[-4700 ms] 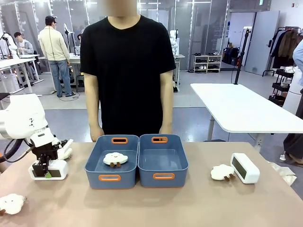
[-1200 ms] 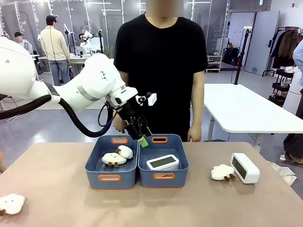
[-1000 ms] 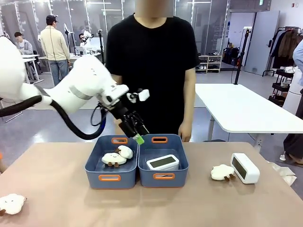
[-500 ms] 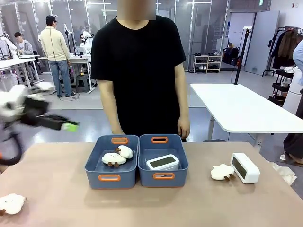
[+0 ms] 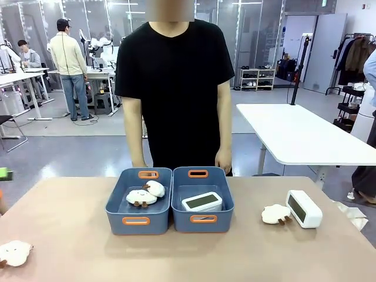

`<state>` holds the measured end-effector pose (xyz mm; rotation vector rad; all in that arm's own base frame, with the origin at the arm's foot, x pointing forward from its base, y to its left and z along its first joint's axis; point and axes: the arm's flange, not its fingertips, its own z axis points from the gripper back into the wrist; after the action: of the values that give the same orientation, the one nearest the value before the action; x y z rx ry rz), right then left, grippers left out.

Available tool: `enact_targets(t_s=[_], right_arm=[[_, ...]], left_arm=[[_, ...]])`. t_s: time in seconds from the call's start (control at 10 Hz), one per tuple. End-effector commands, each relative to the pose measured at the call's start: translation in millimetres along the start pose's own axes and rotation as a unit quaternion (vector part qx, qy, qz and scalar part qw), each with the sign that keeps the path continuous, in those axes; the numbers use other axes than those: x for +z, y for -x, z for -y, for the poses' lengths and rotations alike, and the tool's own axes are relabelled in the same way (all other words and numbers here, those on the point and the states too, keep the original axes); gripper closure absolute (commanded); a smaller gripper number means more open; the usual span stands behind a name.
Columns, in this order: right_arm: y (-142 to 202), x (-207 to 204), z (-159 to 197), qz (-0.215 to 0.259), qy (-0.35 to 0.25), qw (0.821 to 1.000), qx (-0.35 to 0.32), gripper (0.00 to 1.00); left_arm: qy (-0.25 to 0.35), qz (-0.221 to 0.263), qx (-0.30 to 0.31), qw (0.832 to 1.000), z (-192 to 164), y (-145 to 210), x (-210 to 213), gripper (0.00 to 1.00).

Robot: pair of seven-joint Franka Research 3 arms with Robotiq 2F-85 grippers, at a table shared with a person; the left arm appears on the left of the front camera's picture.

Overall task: Sort the digital clocks into the basket.
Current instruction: Pick up the Digital clock from the table and place it into the empty Plastic storage basket.

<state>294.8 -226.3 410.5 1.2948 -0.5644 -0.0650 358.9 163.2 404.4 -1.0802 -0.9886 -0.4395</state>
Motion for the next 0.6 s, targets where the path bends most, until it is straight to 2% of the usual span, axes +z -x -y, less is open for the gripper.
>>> enact_targets(t_s=[0.0, 0.1, 0.2, 0.5], right_arm=[[0.2, 0.4, -1.1, -0.001, -0.005, 1.0, 0.003, 0.0], [0.2, 0.4, -1.1, -0.001, -0.005, 1.0, 0.003, 0.0], [0.2, 0.4, -1.1, -0.001, -0.005, 1.0, 0.003, 0.0], [0.2, 0.4, -1.1, -0.001, -0.005, 1.0, 0.003, 0.0]], left_arm=[[0.05, 0.008, 0.025, 0.998, -25.0, 6.7, 27.4, 0.09], [0.049, -0.017, 0.02, 0.998, -31.6, 10.1, 27.1, 0.09], [0.012, 0.013, 0.017, 1.0, -6.3, 9.2, 19.9, 0.09], [0.012, 0.013, 0.017, 1.0, -6.3, 9.2, 19.9, 0.09]])
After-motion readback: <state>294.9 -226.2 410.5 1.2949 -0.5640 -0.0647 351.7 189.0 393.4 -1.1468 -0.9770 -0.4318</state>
